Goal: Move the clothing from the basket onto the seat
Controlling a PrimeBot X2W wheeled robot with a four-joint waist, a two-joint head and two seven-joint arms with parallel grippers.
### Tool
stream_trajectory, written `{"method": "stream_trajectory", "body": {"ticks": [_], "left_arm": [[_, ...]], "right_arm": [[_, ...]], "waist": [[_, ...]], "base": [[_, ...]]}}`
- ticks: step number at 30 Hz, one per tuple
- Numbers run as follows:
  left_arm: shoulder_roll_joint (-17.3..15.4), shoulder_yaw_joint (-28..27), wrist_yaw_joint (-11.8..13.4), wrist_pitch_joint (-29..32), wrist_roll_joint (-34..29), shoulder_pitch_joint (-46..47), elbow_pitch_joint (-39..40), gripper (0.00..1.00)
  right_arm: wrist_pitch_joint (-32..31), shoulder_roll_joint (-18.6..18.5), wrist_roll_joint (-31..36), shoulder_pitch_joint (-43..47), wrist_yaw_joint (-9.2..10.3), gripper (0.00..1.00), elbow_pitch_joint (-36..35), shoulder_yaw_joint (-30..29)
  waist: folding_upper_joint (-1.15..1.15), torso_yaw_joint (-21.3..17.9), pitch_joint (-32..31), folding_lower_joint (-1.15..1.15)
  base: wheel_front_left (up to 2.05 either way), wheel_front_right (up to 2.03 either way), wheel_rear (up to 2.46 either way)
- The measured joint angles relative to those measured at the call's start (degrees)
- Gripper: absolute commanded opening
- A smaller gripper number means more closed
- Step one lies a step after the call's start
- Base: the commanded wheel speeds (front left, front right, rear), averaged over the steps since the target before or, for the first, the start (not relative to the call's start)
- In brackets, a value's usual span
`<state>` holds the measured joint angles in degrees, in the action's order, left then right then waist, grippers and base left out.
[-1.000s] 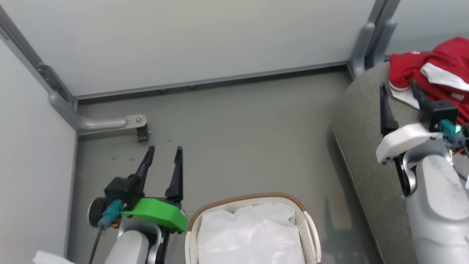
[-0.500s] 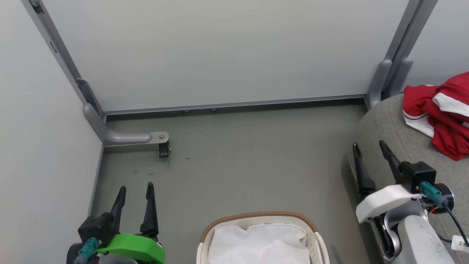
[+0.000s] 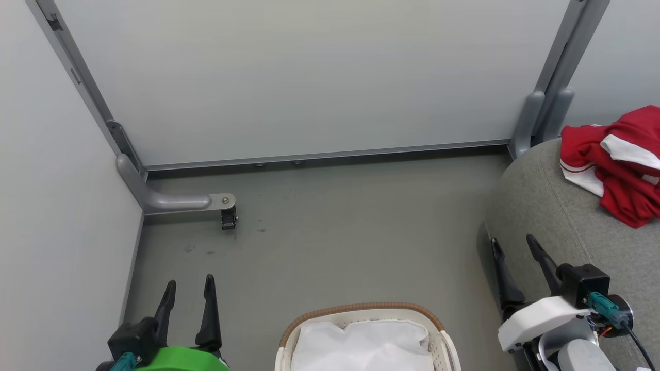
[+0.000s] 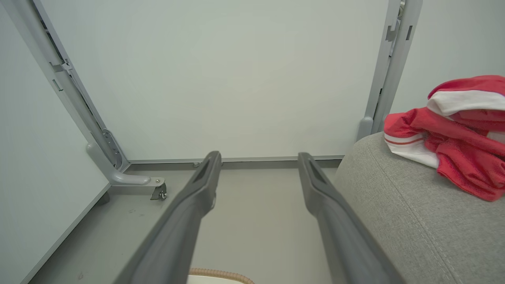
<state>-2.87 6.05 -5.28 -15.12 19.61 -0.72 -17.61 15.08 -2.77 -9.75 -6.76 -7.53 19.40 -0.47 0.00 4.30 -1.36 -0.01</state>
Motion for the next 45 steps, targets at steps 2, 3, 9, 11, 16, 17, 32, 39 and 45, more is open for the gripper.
{"method": "stream_trajectory", "body": {"ticks": [2, 3, 9, 11, 16, 17, 32, 39, 45], "left_arm": [[0.0, 0.0, 0.0, 0.0, 0.0, -0.1, 0.0, 1.00], [0.0, 0.0, 0.0, 0.0, 0.0, -0.1, -0.1, 1.00], [0.0, 0.2, 0.3, 0.0, 0.0, -0.1, -0.8, 1.00], [0.0, 0.3, 0.3, 0.0, 0.0, -0.1, -0.9, 1.00], [0.0, 0.6, 0.3, 0.0, 0.0, -0.1, -1.3, 1.00], [0.0, 0.7, 0.3, 0.0, 0.0, -0.1, -1.4, 1.00], [0.1, 1.0, 0.2, 0.5, 2.1, -0.2, -3.6, 0.00], [0.1, -0.4, 0.2, 2.7, 9.1, -0.2, -3.3, 0.00], [0.1, -1.3, 0.0, 4.1, 14.2, -0.1, -2.8, 0.00]], "right_arm": [[0.0, 0.0, -0.5, 0.3, 0.00, 1.00, 0.1, 0.2], [0.0, 0.0, -0.5, 0.3, 0.01, 1.00, 0.1, 0.3], [0.0, 0.0, -0.9, 0.4, 0.00, 1.00, 0.8, 0.7], [0.0, 0.0, -0.9, 0.4, 0.01, 1.00, 0.9, 0.8], [0.0, 0.0, -0.9, 0.4, 0.00, 1.00, 1.1, 0.9], [0.0, 0.0, -1.0, 0.4, 0.00, 1.00, 1.1, 0.9], [-0.8, 0.6, -2.2, 1.5, 0.00, 0.00, 3.7, 1.0], [-3.0, 0.5, -10.1, 1.5, 0.00, 0.00, 3.2, 0.2], [-4.3, 0.5, -16.2, 1.5, 0.00, 0.00, 2.3, -0.2]], "waist": [[0.00, -0.1, 0.0, 0.00], [0.00, -0.1, 0.0, 0.00], [0.00, -0.2, -0.1, 0.00], [0.00, -0.2, -0.1, 0.00], [0.00, -0.2, -0.1, 0.00], [0.00, -0.2, -0.1, 0.00], [0.00, -0.2, -0.2, 0.00], [0.00, -0.4, -0.1, 0.00], [0.00, -0.6, 0.0, 0.00]], "base": [[0.00, 0.00, 0.00], [0.00, 0.00, 0.00], [0.00, 0.00, 0.00], [0.00, 0.00, 0.00], [0.00, 0.00, 0.00], [0.00, 0.00, 0.00], [0.00, 0.00, 0.00], [0.00, 0.00, 0.00], [0.00, 0.00, 0.00]]}}
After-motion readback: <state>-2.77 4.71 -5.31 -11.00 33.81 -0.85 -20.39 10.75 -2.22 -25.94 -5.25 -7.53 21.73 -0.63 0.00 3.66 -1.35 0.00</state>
